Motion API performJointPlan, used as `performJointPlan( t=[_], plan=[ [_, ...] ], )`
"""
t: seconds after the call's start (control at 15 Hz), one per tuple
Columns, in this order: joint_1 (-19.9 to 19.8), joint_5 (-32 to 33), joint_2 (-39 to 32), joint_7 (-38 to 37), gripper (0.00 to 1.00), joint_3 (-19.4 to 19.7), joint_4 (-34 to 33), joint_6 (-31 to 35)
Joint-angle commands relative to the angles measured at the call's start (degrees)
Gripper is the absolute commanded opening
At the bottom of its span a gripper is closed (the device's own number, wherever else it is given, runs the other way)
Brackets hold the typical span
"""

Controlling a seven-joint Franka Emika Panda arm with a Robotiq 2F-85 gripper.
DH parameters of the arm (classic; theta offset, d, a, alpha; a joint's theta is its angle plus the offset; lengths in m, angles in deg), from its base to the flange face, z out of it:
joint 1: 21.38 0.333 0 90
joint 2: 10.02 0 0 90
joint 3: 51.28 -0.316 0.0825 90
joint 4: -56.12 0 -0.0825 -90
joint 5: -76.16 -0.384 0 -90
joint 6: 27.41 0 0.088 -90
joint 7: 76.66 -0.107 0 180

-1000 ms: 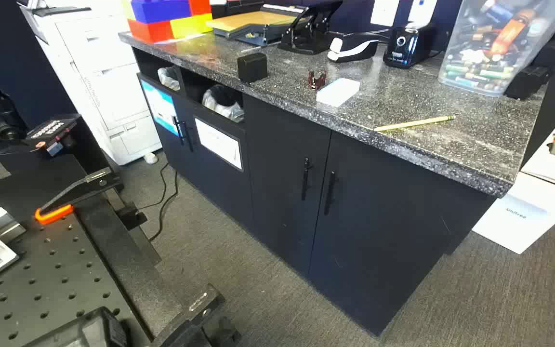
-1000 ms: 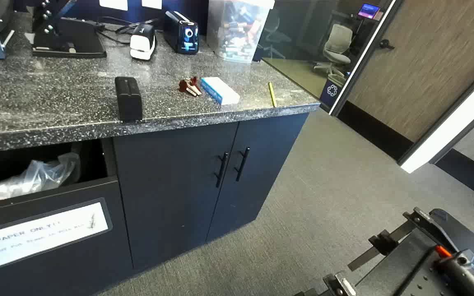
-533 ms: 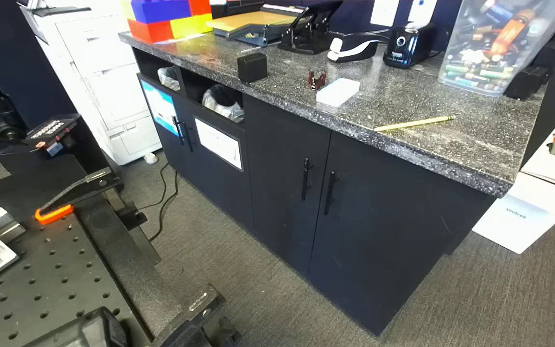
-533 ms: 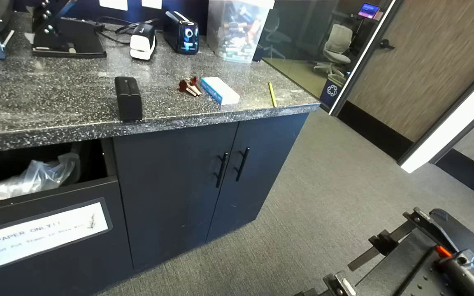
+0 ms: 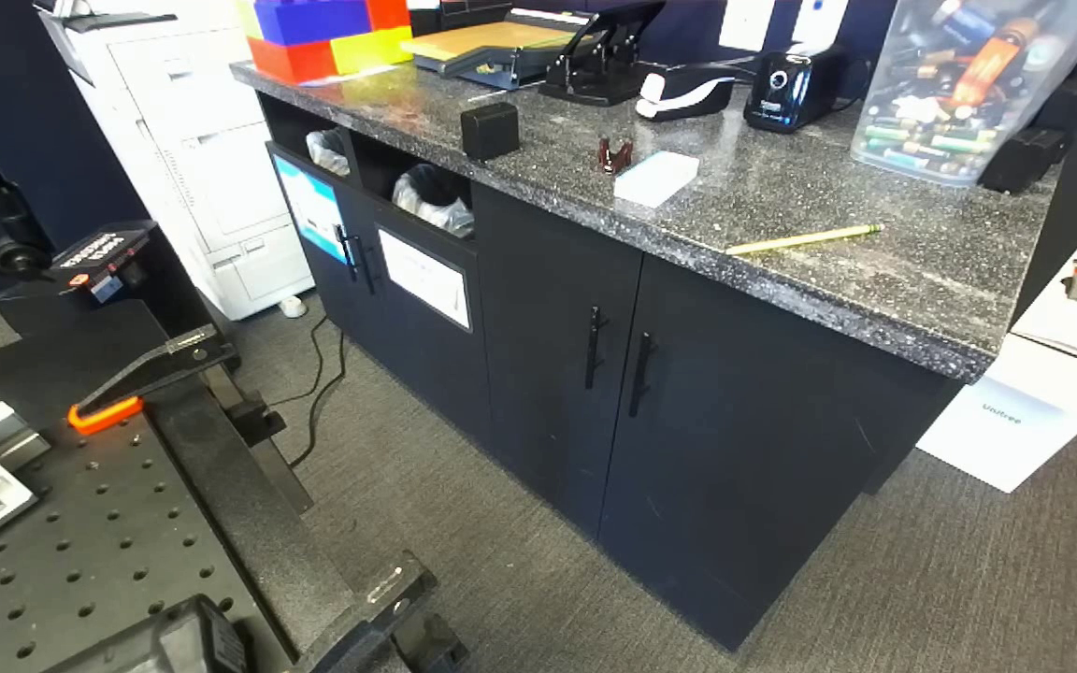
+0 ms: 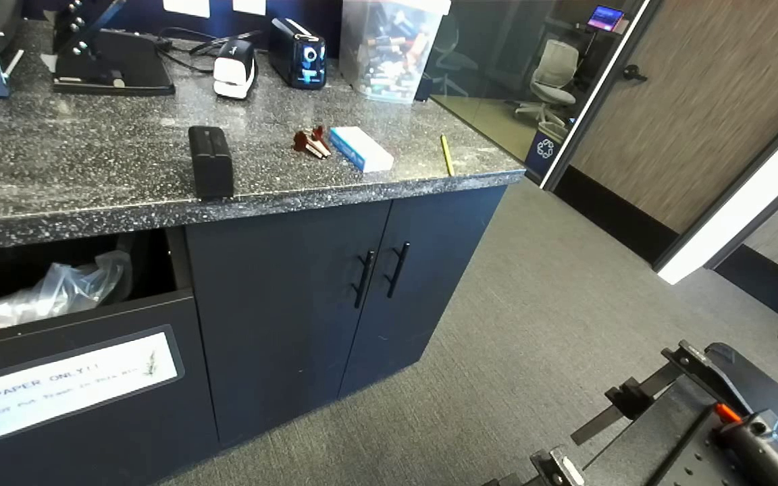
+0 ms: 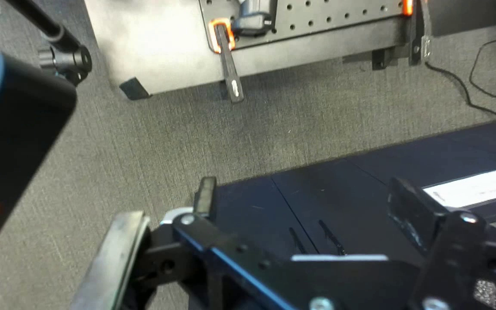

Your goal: Move the pencil slightly to the right

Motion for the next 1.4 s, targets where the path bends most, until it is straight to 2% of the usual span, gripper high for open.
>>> performJointPlan(
  t=[0.0,0.4,0.8,1.33],
  plan=[
    [1.5,-1.8,-14.6,-1.2,1.0,-2.5,-9.7,6.5],
    [0.6,-6.2,-35.6,-5.6,1.0,-5.4,-29.2,9.4],
    [1.1,-3.4,-55.7,-13.8,1.0,-5.9,-49.8,10.1],
    [1.4,-3.2,-77.8,-19.7,1.0,-6.7,-75.1,11.3]
  ],
)
